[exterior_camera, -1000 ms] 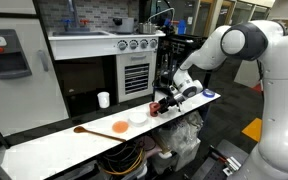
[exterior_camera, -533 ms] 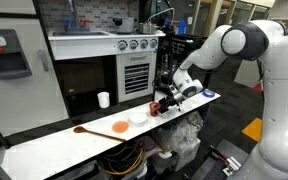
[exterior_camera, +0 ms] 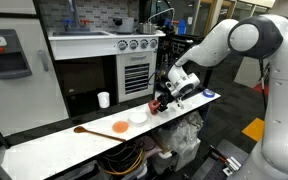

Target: Pick the pink cup and pour the beans into the bowl

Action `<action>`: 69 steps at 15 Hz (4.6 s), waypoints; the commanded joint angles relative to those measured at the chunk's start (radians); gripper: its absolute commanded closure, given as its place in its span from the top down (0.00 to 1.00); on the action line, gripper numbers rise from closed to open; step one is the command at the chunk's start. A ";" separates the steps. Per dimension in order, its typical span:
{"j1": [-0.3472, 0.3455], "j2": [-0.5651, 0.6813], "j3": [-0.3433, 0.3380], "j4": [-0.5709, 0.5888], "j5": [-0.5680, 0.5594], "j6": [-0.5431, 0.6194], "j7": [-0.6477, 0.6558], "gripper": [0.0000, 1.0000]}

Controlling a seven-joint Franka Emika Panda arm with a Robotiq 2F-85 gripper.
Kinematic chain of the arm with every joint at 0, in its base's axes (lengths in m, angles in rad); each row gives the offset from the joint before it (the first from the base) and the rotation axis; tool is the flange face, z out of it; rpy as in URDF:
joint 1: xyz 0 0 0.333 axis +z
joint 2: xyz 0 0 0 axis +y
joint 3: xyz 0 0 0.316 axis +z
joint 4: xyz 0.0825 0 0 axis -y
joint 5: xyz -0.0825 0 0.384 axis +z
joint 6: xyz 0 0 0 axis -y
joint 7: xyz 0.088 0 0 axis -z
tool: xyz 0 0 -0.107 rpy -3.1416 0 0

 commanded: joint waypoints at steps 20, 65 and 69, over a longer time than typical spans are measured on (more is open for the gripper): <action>0.053 -0.167 0.045 -0.072 -0.471 0.116 0.285 0.73; 0.074 -0.156 0.036 -0.068 -0.632 0.124 0.362 0.48; 0.029 -0.160 0.092 -0.064 -0.794 0.134 0.446 0.48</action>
